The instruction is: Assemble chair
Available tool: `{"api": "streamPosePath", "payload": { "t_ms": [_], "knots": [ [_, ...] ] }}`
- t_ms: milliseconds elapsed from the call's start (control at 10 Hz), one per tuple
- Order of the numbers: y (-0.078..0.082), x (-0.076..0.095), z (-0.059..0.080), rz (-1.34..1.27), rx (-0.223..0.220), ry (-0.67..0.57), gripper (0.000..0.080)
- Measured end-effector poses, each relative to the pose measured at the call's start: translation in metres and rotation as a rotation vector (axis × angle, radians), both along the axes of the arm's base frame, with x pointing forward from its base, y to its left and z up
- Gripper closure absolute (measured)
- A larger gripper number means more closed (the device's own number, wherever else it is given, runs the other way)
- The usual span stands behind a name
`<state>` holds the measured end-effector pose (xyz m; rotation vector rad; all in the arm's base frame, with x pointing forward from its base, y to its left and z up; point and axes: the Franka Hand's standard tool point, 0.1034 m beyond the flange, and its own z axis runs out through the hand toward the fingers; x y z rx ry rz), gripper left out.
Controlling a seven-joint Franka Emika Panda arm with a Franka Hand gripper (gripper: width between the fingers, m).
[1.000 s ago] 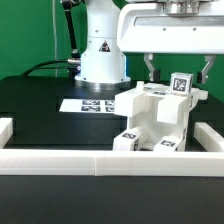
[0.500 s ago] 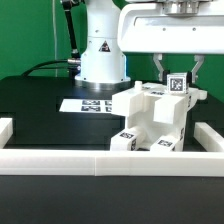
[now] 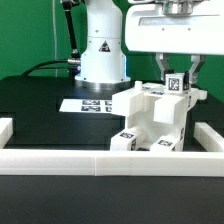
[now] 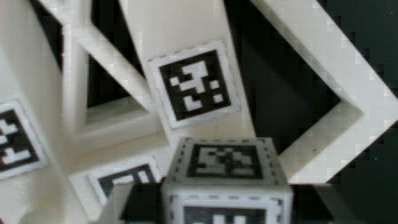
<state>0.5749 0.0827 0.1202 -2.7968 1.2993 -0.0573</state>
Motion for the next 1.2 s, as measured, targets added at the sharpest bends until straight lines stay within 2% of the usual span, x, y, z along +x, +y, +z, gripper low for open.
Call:
{"api": "streamPosePath", "payload": {
  "t_ms": [1200],
  "knots": [
    [0.0073,-0.0009,-0.0002,-0.686,0.061,0.031,0.0510]
  ]
}}
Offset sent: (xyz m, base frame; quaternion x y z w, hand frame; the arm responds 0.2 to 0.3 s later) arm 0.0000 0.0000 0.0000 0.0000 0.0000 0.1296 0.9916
